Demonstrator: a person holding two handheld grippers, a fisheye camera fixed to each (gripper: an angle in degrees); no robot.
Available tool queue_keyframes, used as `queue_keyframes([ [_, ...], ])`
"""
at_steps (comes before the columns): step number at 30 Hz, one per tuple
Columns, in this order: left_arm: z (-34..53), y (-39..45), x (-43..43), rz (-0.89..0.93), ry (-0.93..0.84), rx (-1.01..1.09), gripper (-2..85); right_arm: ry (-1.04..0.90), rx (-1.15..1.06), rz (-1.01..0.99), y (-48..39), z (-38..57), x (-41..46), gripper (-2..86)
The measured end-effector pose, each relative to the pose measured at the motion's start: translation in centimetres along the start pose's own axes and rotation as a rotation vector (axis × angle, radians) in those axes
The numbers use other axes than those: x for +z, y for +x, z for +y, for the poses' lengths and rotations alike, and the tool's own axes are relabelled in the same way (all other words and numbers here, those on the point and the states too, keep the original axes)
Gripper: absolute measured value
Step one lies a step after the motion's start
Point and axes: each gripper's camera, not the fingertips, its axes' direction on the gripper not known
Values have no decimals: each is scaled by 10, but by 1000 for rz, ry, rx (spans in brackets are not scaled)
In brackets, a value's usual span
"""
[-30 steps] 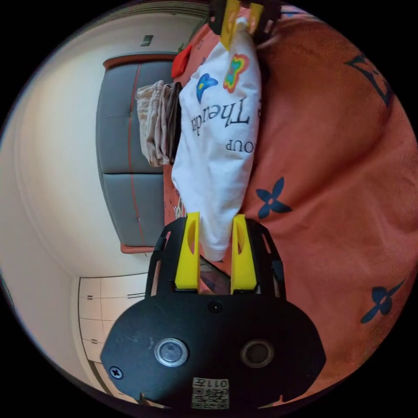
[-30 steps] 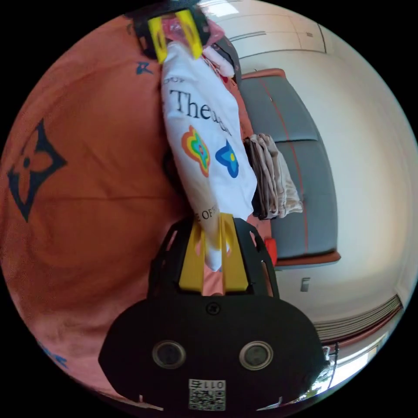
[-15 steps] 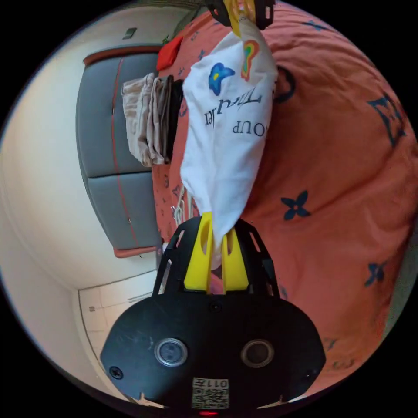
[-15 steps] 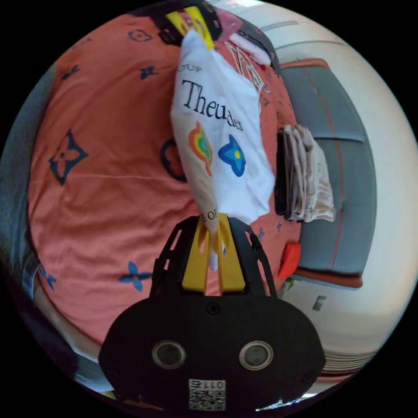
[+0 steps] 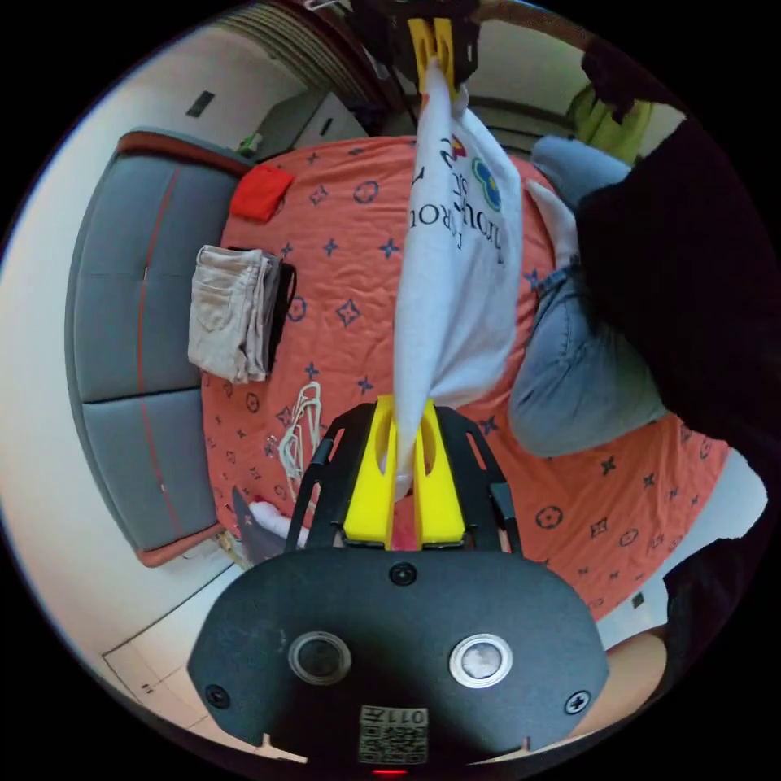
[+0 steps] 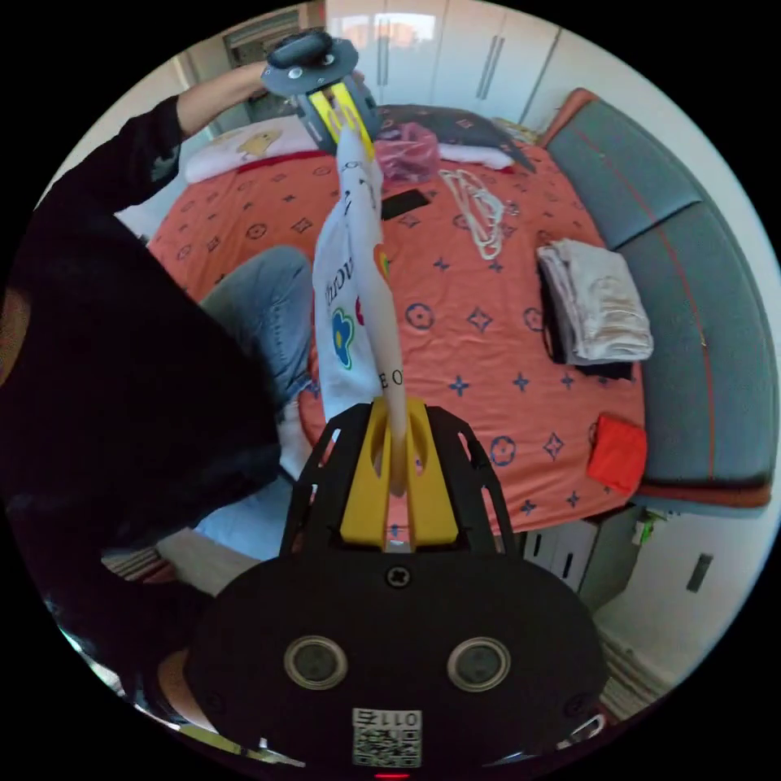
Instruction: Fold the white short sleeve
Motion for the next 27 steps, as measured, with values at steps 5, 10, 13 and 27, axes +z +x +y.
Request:
queue_keyframes([
  [5,-46,-33,-7,-279,-11,-141,4,58,119,284,24,33,-32,37],
  [10,-78,-20,33,-617,-31,-142,9,82,40,636,3,69,6,41],
  [13,-92,8,100,-652,-60,-103,20,40,9,689,-12,89,71,48],
  [27,-60,-13,141,-300,-75,-298,61,-33,363,291,2,193,89,89],
])
